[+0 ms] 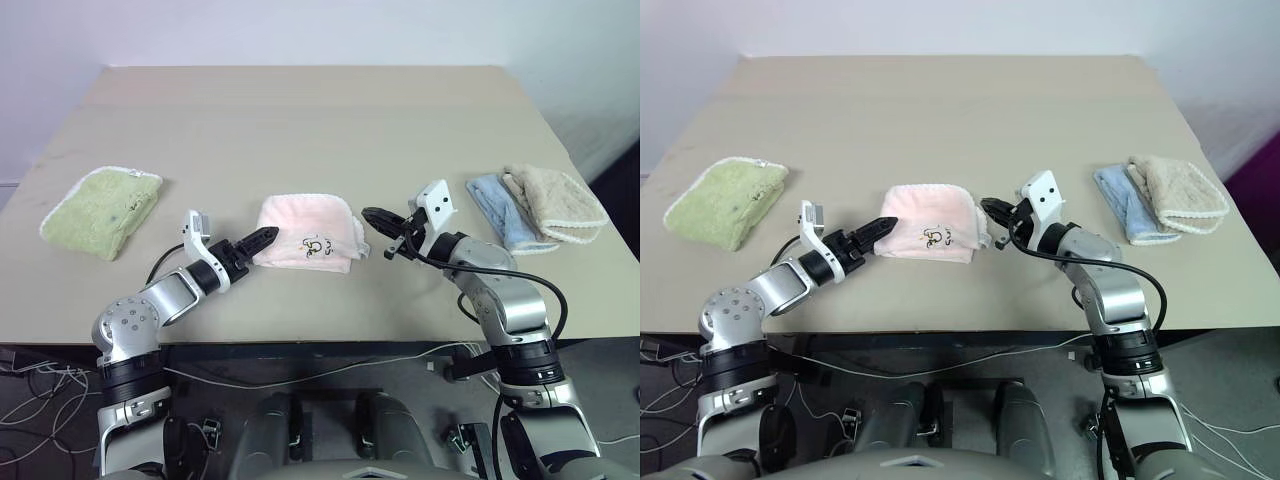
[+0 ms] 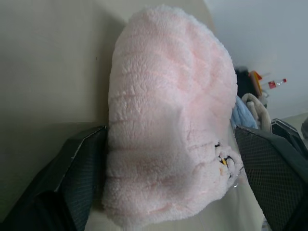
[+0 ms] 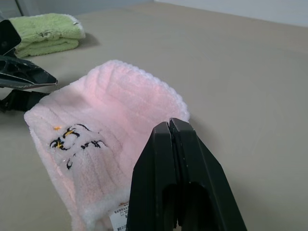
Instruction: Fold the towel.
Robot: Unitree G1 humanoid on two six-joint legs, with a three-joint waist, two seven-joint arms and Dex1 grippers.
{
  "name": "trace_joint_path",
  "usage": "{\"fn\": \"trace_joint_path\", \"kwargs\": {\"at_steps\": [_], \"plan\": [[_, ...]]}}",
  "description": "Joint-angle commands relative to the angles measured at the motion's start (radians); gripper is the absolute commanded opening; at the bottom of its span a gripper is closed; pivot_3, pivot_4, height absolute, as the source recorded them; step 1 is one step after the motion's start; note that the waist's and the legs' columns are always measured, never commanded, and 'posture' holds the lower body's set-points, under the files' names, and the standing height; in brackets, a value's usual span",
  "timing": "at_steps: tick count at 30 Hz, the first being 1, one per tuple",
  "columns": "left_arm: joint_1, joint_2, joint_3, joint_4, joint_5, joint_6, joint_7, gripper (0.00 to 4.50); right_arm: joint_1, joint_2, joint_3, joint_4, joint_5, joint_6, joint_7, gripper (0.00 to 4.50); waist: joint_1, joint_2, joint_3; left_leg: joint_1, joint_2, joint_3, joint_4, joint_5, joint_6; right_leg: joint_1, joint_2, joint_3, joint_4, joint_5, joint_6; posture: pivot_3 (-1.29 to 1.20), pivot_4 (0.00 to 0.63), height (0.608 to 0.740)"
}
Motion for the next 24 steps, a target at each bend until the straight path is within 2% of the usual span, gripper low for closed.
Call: {"fn": "trace_joint_path", "kwargs": {"at_steps": [1,11,12,15,24], "plan": [[0.008,-0.033,-0.044,0.01,-0.033,0.079,0.025,4.47,0.008,-0.021,-0.039,-0.07,0.019,0.0,-0.009,0.0,0.003,0.0,0.0,0.0,0.0,0.0,0.0,0.0,0.0,0.001,0.0,0.0,0.0,0.0,0.0,0.0,0.15,0.74],[-0.013,-0.101,-0.046,0.014,-0.095,0.163,0.067,4.47,0.061,-0.055,-0.072,-0.112,0.025,0.011,-0.035,0.0,0.025,0.0,-0.001,0.001,-0.002,-0.001,0.001,0.0,0.001,0.002,-0.002,0.0,0.0,0.0,0.0,0.0,0.15,0.74],[-0.016,-0.102,-0.04,0.018,-0.099,0.159,0.07,4.3,0.066,-0.057,-0.072,-0.117,0.025,0.013,-0.036,0.0,0.025,0.0,-0.001,0.001,-0.002,-0.001,0.001,-0.001,0.001,0.002,-0.002,0.0,0.0,0.0,0.0,0.0,0.15,0.74],[-0.019,-0.109,-0.032,0.02,-0.11,0.153,0.083,3.51,0.074,-0.06,-0.072,-0.126,0.028,0.016,-0.04,0.0,0.024,0.0,-0.001,0.001,-0.002,-0.001,0.001,-0.001,0.001,0.002,-0.002,0.0,0.0,0.0,0.0,0.0,0.15,0.74],[0.0,-0.146,-0.014,-0.002,-0.132,0.144,0.108,0.36,0.062,-0.063,-0.065,-0.131,0.03,0.025,-0.044,0.0,0.023,-0.001,-0.001,0.001,-0.002,-0.001,0.001,-0.001,0.001,0.002,-0.001,0.0,0.0,0.0,0.0,0.0,0.15,0.74]]}}
